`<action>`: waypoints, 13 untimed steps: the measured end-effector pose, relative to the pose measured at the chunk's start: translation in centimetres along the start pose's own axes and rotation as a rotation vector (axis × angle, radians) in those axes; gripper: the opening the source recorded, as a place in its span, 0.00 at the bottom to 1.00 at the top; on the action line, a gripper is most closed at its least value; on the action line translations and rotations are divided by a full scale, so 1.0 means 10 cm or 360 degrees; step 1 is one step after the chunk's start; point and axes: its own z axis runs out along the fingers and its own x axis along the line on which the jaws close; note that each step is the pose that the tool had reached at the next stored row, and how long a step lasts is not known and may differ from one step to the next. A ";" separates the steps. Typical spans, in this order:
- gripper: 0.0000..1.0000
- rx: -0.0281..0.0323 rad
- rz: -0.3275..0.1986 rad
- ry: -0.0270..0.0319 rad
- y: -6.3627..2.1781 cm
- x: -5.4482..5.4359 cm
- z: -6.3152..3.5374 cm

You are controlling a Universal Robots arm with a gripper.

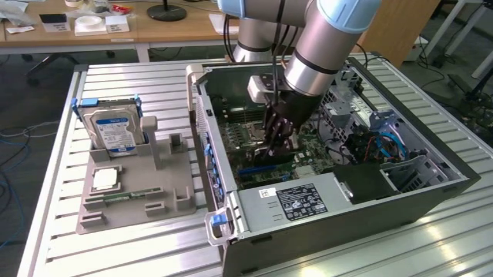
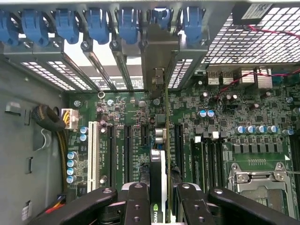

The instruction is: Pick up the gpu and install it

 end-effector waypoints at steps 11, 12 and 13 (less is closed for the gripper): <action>0.27 0.00001 0.0000 -0.00001 0.009 -0.01 0.041; 0.27 0.00000 0.0000 0.00001 0.008 -0.01 0.047; 0.27 0.00000 0.0000 0.00000 0.007 -0.01 0.054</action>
